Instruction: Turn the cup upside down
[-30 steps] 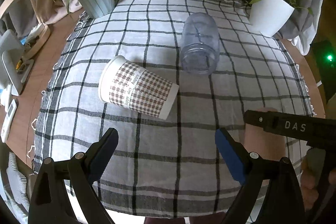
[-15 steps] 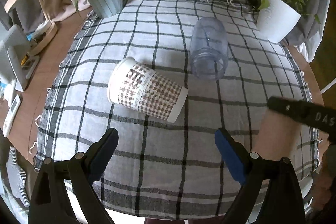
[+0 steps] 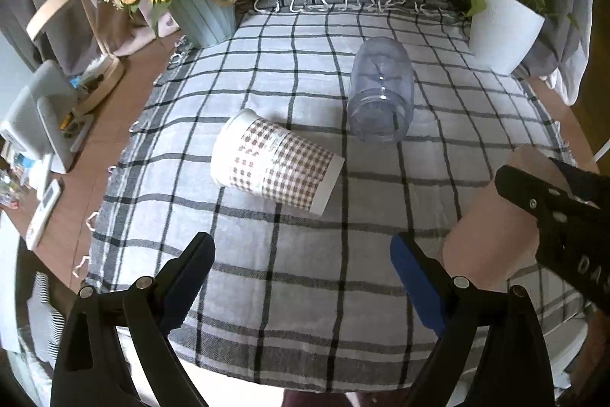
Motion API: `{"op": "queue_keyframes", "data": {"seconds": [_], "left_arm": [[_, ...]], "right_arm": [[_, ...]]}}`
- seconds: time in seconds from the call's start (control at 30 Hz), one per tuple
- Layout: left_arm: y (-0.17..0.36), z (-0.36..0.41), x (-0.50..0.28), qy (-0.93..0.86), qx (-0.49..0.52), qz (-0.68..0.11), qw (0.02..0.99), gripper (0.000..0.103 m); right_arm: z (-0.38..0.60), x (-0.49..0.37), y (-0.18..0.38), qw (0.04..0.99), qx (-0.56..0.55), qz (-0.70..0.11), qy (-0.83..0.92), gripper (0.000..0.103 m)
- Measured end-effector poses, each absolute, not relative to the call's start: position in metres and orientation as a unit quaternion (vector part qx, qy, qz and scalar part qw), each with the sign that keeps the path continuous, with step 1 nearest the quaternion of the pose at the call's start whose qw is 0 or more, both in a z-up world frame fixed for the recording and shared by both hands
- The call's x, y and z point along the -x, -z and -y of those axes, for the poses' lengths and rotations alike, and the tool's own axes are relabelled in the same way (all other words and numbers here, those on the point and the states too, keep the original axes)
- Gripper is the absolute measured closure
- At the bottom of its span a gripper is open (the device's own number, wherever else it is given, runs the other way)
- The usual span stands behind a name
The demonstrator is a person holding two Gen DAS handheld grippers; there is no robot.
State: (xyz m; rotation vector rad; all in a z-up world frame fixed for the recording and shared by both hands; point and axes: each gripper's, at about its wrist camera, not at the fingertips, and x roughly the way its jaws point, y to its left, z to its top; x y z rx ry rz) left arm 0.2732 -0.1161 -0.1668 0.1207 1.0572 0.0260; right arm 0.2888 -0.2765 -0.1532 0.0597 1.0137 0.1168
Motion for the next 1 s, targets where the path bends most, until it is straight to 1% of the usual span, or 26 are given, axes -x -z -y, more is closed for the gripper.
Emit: {"op": "queue_keyframes", "data": {"seconds": [0.37,0.7,1.0], "left_arm": [[0.172,0.106,-0.250,-0.063,-0.026,-0.510,0.858,0.009],[0.173,0.100,-0.224,-0.119,0.009,-0.499,0.858,0.009],[0.170,0.100,-0.217,-0.138,0.036,-0.491,0.859,0.008]], "right_arm": [[0.270,-0.255,0.156,0.874,-0.002,-0.481,-0.072,0.041],[0.268,-0.248,0.158,0.883,0.012,-0.457,-0.105,0.041],[0.273,-0.243,0.159,0.888,0.007,-0.445,-0.118,0.041]]}}
